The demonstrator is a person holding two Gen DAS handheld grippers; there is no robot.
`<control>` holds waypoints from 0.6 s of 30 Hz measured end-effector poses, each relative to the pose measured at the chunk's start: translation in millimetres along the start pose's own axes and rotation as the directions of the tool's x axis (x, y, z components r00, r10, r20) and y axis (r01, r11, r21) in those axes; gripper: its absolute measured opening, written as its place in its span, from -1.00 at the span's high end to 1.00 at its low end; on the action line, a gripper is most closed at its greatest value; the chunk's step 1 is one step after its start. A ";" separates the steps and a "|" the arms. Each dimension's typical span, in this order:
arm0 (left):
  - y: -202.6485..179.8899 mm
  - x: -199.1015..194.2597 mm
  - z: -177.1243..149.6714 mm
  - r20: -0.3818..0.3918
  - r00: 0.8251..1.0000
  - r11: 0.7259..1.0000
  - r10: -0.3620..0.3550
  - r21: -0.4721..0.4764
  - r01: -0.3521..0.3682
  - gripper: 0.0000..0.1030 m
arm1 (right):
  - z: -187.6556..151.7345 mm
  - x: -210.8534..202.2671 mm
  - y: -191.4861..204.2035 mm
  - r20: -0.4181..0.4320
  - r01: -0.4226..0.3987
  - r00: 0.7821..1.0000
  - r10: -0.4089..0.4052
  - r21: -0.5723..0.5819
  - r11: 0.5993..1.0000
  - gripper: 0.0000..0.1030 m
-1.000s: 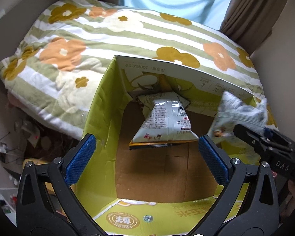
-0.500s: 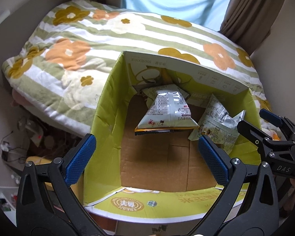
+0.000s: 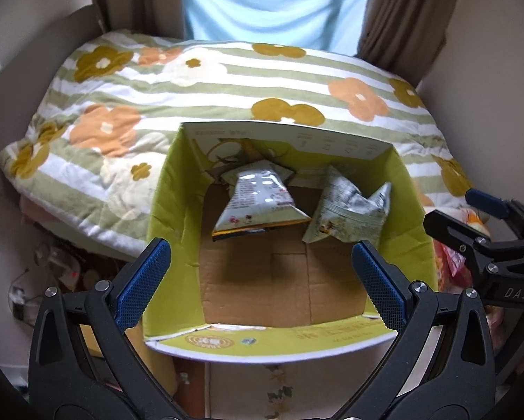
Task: Organize snacks
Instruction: 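Withdraw both grippers from the box back toward the snack tray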
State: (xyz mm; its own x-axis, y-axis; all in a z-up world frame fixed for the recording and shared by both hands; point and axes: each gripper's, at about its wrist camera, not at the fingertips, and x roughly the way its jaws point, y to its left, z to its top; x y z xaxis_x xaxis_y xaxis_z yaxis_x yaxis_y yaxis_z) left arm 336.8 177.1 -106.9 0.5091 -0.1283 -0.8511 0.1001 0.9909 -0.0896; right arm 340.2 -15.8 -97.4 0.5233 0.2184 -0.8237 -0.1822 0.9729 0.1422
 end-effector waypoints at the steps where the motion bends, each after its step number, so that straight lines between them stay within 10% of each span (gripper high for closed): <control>1: -6.7 -3.7 -1.9 0.001 1.000 1.000 -0.007 0.013 0.007 -0.99 | -2.9 -8.0 -2.5 0.007 0.016 1.000 -0.016 0.004 1.000 -1.00; 18: -181.6 -69.4 -84.4 0.030 0.991 0.983 -0.128 0.135 0.122 -0.99 | -98.6 -167.8 -126.3 0.131 0.079 0.987 -0.096 0.130 0.988 -1.00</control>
State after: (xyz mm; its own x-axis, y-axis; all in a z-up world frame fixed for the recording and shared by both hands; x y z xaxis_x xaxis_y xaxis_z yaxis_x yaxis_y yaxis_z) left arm 211.2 9.3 -75.3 0.5175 -0.2548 -0.8169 0.2765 0.9532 -0.1221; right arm 193.4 -182.8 -31.3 0.6432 0.1322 -0.7542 -0.0311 0.9887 0.1468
